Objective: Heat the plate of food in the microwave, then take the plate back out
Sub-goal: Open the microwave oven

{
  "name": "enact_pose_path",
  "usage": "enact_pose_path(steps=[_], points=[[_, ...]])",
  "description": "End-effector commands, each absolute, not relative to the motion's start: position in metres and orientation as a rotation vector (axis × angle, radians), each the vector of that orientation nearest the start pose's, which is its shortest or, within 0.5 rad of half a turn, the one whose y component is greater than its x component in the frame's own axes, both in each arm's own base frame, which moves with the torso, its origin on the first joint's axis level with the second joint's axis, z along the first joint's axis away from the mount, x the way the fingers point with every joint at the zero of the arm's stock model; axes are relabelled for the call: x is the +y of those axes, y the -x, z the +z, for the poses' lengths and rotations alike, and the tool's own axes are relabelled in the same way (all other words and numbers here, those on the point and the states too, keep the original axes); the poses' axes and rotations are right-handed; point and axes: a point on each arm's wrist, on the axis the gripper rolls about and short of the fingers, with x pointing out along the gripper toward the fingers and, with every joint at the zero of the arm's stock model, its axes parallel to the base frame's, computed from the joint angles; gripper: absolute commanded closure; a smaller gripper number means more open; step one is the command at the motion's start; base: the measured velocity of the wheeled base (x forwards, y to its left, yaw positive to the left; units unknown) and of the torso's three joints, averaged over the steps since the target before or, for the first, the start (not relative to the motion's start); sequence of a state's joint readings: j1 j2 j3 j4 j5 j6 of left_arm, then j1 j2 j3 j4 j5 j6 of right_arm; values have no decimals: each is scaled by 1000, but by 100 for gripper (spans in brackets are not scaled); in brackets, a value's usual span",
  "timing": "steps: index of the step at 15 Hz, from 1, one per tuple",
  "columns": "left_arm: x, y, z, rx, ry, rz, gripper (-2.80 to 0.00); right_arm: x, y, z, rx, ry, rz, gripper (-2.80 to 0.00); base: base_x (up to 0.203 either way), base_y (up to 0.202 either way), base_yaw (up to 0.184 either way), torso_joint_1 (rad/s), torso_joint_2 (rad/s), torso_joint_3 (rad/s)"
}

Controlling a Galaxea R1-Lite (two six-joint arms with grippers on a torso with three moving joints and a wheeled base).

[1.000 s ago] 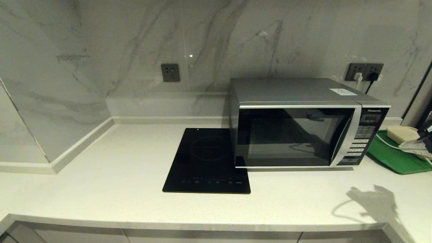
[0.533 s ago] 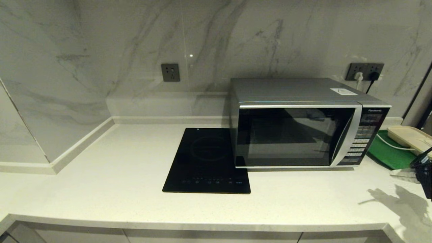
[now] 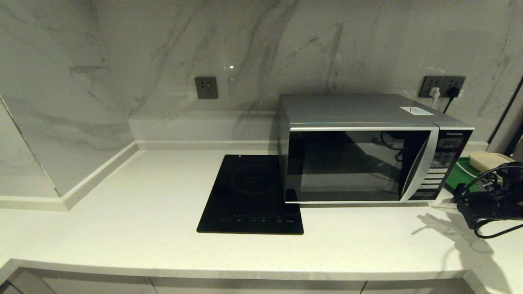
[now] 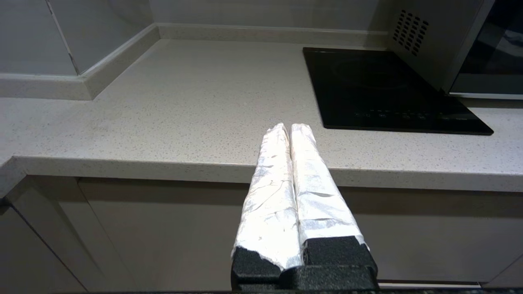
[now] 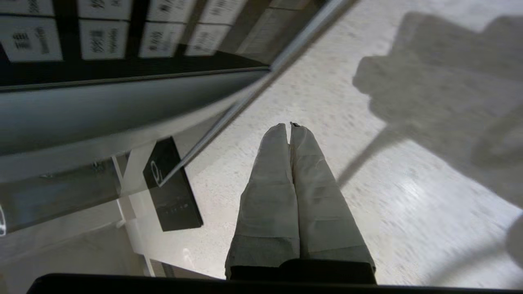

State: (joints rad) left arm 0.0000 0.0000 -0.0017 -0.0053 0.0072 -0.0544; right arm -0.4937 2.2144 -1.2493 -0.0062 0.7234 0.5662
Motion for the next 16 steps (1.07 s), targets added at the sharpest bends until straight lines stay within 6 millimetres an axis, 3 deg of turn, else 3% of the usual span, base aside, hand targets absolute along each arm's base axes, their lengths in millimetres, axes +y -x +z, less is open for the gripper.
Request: enact_pose_path(steps=[1, 4, 9, 16], points=[[0, 23, 77, -8, 55, 7, 0, -172, -371, 49, 867, -1083, -10, 0, 0, 0, 0, 0, 0, 0], [0, 23, 77, -8, 55, 7, 0, -180, -380, 36, 866, -1072, -65, 0, 0, 0, 0, 0, 0, 0], [0, 23, 77, -8, 55, 7, 0, -191, -387, 43, 820, -1083, -76, 0, 0, 0, 0, 0, 0, 0], [0, 23, 77, -8, 55, 7, 0, -194, -393, 38, 816, -1088, -80, 0, 0, 0, 0, 0, 0, 0]])
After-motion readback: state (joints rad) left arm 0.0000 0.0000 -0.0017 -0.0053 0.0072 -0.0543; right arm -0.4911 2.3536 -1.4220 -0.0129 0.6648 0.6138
